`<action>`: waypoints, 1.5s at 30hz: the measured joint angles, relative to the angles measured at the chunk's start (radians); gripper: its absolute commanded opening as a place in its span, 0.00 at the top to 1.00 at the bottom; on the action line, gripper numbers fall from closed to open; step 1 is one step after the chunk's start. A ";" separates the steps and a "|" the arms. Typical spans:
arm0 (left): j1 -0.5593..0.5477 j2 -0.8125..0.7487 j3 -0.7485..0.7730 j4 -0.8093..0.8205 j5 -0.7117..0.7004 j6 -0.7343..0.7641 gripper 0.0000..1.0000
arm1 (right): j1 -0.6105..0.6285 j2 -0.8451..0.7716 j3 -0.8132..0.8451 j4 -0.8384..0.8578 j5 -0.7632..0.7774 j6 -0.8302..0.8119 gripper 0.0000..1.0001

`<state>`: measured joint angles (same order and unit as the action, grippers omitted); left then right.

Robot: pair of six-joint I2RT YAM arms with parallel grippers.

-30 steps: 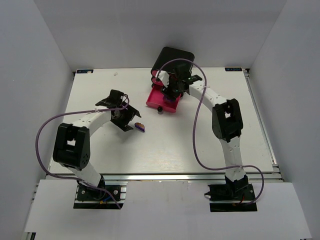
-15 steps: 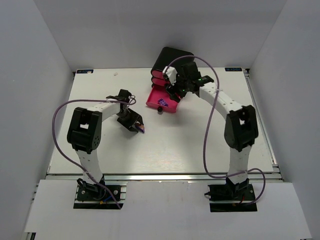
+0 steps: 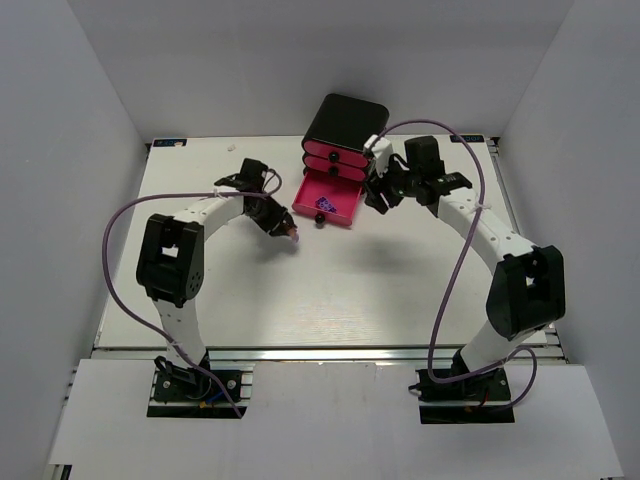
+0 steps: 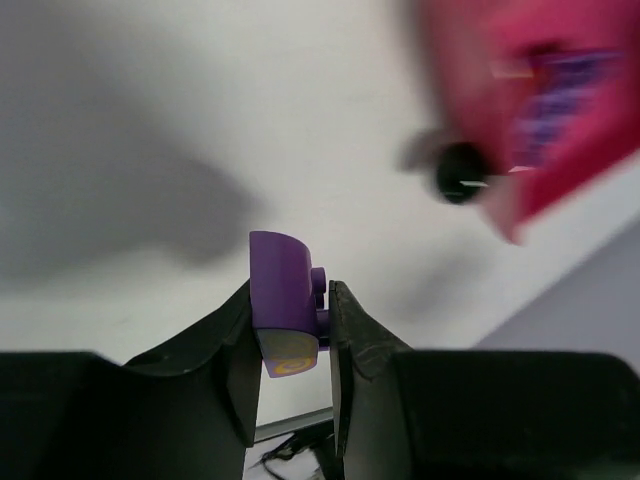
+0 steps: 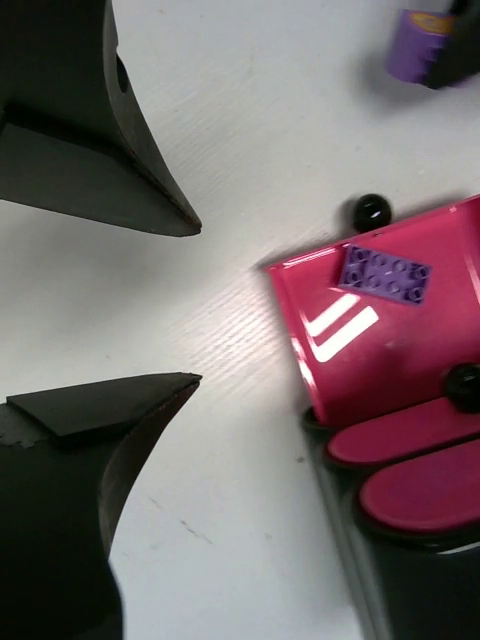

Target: Sort the legos into containers by color

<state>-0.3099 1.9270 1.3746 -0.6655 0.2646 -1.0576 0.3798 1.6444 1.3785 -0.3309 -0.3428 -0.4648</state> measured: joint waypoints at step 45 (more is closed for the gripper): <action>0.141 -0.558 -0.254 0.425 0.026 0.100 0.02 | 0.238 0.436 0.198 -0.132 0.005 -0.380 1.00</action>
<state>-0.1688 1.3685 1.1210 -0.2401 0.2909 -0.9581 0.6182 2.0808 1.5768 -0.4629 -0.3378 -0.8452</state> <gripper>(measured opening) 0.982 0.017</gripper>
